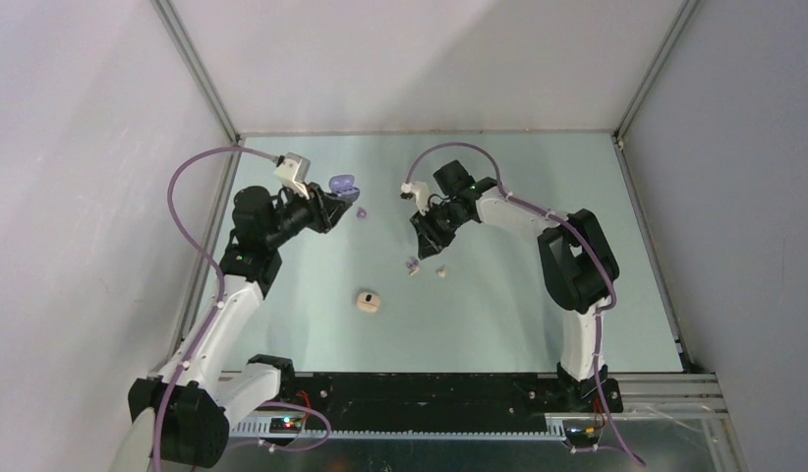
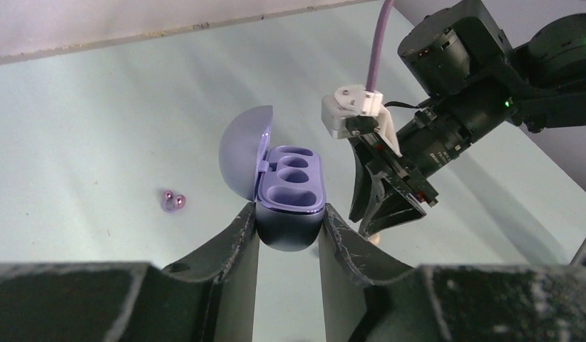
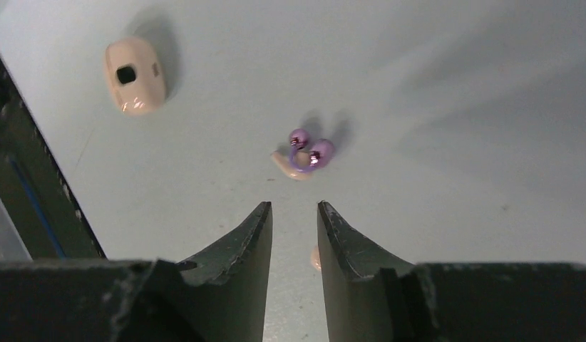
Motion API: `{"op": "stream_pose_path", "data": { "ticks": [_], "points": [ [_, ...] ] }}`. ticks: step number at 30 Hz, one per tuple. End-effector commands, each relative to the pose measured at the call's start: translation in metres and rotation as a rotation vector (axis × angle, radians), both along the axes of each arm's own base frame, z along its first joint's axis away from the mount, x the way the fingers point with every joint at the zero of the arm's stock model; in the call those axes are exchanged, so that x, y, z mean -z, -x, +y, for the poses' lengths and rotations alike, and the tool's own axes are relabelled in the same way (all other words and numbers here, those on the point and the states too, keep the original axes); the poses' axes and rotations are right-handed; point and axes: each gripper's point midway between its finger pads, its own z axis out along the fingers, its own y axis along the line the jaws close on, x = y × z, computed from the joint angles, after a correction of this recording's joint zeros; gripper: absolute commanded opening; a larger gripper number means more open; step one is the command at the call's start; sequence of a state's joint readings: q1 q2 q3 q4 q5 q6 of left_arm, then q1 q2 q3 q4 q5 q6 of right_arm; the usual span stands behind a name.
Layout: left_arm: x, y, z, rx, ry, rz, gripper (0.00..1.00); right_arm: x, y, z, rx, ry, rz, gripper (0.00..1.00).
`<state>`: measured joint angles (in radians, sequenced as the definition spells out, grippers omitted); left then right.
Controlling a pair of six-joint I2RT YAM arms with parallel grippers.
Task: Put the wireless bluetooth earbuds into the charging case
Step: Pick up the right earbud from the center of the board.
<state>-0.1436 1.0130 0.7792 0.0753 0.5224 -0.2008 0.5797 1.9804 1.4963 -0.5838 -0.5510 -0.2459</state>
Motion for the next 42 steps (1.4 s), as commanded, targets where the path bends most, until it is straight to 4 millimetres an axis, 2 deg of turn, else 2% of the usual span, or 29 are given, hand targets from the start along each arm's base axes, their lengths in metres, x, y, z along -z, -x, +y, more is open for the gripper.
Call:
{"op": "stream_pose_path", "data": {
  "ticks": [1, 6, 11, 15, 23, 29, 42],
  "points": [
    [-0.003, 0.007, 0.003, 0.005, -0.01, -0.025, 0.0, -0.02, 0.017, 0.006, -0.344, -0.099, -0.154, 0.35],
    [0.002, 0.01, 0.004, 0.012, -0.019, -0.015, 0.0, -0.025, 0.01, -0.003, -0.616, -0.092, -0.445, 0.37],
    [0.004, 0.01, 0.005, 0.004, -0.016, -0.013, 0.0, -0.024, 0.004, 0.0, -0.773, -0.07, -0.599, 0.35],
    [0.005, 0.009, 0.008, -0.009, -0.015, -0.007, 0.0, -0.019, 0.012, 0.006, -0.888, -0.071, -0.674, 0.33],
    [0.012, 0.012, 0.017, -0.037, -0.02, 0.037, 0.0, -0.008, 0.014, 0.016, -1.002, -0.066, -0.75, 0.32],
    [0.017, 0.015, 0.026, -0.068, -0.029, 0.056, 0.0, -0.002, 0.017, 0.021, -1.03, -0.062, -0.751, 0.32],
    [0.018, 0.014, 0.03, -0.087, -0.015, 0.061, 0.0, 0.016, 0.019, 0.024, -1.057, -0.02, -0.732, 0.33]
  ]
}}
